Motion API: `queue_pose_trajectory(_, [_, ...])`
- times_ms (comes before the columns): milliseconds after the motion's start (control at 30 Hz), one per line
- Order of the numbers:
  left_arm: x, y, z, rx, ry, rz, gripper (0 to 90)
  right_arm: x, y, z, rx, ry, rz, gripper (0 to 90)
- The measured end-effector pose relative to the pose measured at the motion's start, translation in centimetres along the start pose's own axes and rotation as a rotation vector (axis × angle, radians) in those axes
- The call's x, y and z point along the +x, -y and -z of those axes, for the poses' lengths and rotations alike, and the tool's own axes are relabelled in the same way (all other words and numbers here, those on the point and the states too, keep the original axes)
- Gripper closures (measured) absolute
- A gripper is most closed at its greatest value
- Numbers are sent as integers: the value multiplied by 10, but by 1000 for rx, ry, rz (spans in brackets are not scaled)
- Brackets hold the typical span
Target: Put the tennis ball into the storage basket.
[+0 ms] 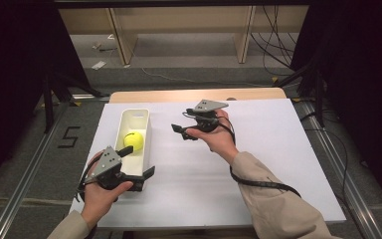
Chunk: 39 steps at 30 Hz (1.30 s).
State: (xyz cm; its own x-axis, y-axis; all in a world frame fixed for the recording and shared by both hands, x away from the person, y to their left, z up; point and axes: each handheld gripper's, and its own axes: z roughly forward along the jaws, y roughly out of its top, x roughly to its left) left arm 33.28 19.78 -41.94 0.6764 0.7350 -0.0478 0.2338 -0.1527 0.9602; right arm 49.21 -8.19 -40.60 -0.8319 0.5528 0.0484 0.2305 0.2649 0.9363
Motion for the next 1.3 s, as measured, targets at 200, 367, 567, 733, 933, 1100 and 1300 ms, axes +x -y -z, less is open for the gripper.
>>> queue_pose_trajectory(200, [0, 0, 0, 1, -1, -1, 0, -12, 6, 18, -2, 32, -12, 165])
queue_pose_trajectory(367, [0, 0, 0, 1, -3, -1, 0, -21, 12, 32, -8, 55, -32, 166])
queue_pose_trajectory(567, [-1, 0, -1, 3, -2, -1, 0, -30, 21, 48, -2, 84, -52, 169])
queue_pose_trajectory(733, [0, 0, 0, 4, -6, 0, 0, -36, 25, 59, -2, 103, -57, 168])
queue_pose_trajectory(933, [0, 0, 0, 3, -7, 0, 0, -40, 29, 72, -9, 122, -59, 168])
queue_pose_trajectory(1100, [0, 0, 0, 1, -7, 0, 0, -43, 34, 82, -6, 136, -65, 167])
queue_pose_trajectory(1300, [0, 0, 0, 0, -9, 0, 0, -47, 39, 94, -10, 156, -72, 166])
